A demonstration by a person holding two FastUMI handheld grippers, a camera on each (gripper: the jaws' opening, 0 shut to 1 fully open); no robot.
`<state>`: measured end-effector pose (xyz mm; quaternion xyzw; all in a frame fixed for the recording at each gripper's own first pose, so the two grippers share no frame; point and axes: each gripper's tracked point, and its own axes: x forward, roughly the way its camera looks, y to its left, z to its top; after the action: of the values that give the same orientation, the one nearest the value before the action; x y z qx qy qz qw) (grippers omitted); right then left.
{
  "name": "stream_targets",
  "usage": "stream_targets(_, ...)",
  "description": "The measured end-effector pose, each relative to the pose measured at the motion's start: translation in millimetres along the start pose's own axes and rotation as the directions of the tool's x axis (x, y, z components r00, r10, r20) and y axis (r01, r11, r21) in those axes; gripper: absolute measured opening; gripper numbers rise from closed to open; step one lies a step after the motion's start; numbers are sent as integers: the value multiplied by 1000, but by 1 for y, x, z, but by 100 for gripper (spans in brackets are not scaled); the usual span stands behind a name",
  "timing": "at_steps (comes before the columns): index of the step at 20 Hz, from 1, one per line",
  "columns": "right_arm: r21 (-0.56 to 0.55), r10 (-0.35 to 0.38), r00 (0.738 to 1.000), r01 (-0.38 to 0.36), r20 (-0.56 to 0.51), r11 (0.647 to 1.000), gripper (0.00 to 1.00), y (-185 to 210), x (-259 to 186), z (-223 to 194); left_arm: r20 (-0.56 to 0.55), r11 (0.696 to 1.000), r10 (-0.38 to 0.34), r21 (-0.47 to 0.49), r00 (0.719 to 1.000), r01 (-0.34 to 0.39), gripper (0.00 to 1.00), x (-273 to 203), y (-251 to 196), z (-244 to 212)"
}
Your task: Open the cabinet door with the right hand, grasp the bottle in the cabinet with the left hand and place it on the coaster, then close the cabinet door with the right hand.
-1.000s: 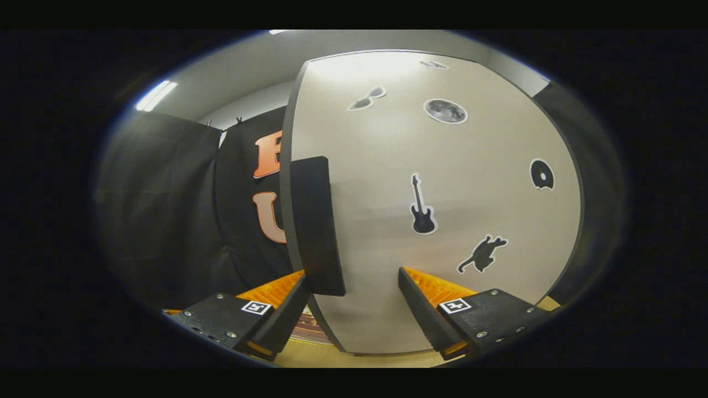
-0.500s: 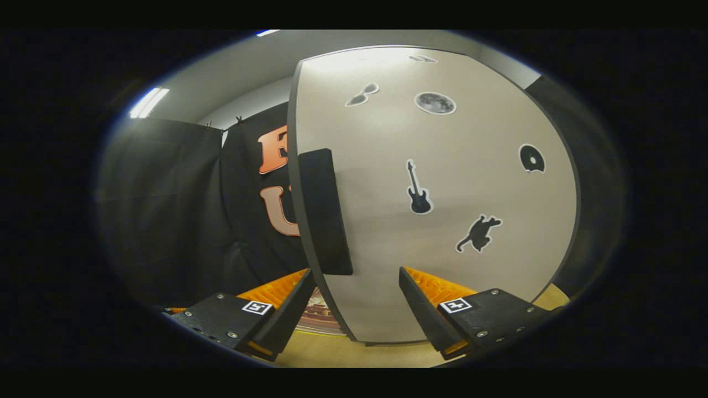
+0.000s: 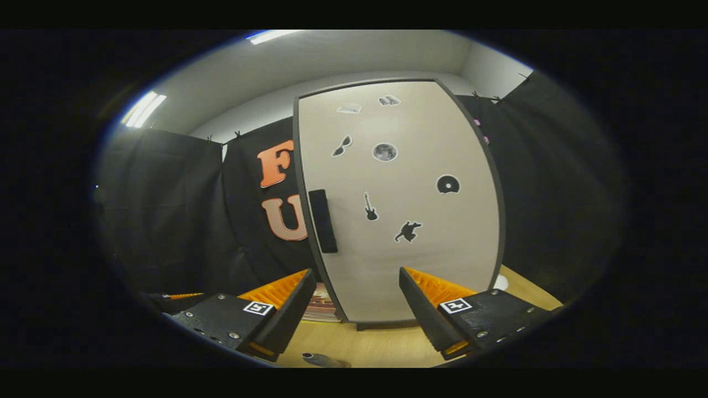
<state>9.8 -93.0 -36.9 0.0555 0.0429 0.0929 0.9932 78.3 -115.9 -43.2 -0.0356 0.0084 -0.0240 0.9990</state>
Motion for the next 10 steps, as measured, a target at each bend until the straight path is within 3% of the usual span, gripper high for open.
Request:
stream_targets(5, -78, -123, 992, 124, 14, 989, 93, -39, -79, 4, 44, 999, -32, 25, 999, 31, 93, -43, -28, 21)
stream_targets(10, -122, -175, 984, 177, 28, 977, 94, -51, -132, 5, 79, 998, -47, 47, 996, 44, 93, -75, -47, 35)
